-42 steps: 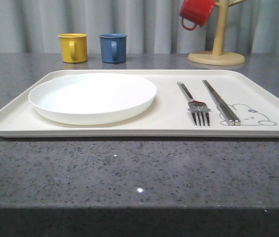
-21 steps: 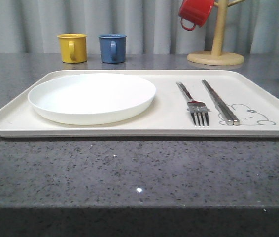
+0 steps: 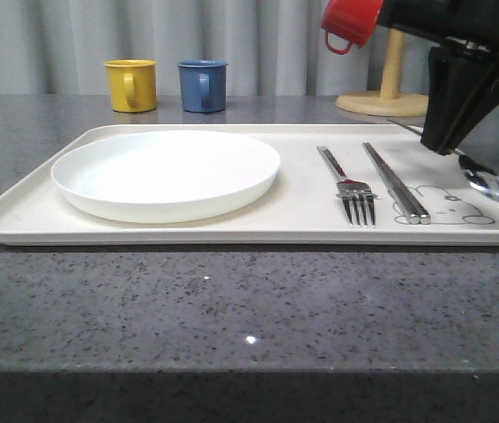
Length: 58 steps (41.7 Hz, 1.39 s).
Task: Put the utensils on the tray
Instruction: 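Lay the spoon on the tray beside the chopsticks and release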
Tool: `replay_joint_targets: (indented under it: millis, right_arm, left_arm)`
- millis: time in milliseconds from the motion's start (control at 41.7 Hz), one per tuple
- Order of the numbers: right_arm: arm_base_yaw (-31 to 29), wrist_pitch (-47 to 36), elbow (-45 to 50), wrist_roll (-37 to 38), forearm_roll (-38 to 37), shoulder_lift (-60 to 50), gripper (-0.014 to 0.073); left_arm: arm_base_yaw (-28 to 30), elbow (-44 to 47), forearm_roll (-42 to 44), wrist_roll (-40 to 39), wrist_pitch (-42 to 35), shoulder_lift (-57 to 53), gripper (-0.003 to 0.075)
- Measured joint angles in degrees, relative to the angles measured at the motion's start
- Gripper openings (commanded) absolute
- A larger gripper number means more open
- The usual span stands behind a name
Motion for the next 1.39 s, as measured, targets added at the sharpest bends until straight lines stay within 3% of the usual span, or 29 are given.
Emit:
replay_joint_targets:
  millis: [240,527,935,1390]
  right_arm:
    - [0.0,-0.11,0.0,3.14,-4.51,1.68,0.0054]
    - [0.0,-0.32,0.0,4.03,-6.73,1.68,0.0248]
    - [0.0,-4.69,0.0,2.27,-6.79,-0.76,0.0248]
    - [0.0,-2.8,4.45,-8.84,-6.98,-22.64,0.0247]
  left_arm:
    - [0.0,0.0,0.0,0.0,0.0,0.0,0.0364]
    - [0.0,0.0,0.0,0.0,0.0,0.0,0.0364]
    - [0.0,0.0,0.0,0.0,0.0,0.0,0.0364]
    - [0.0,0.0,0.0,0.0,0.0,0.0,0.0364]
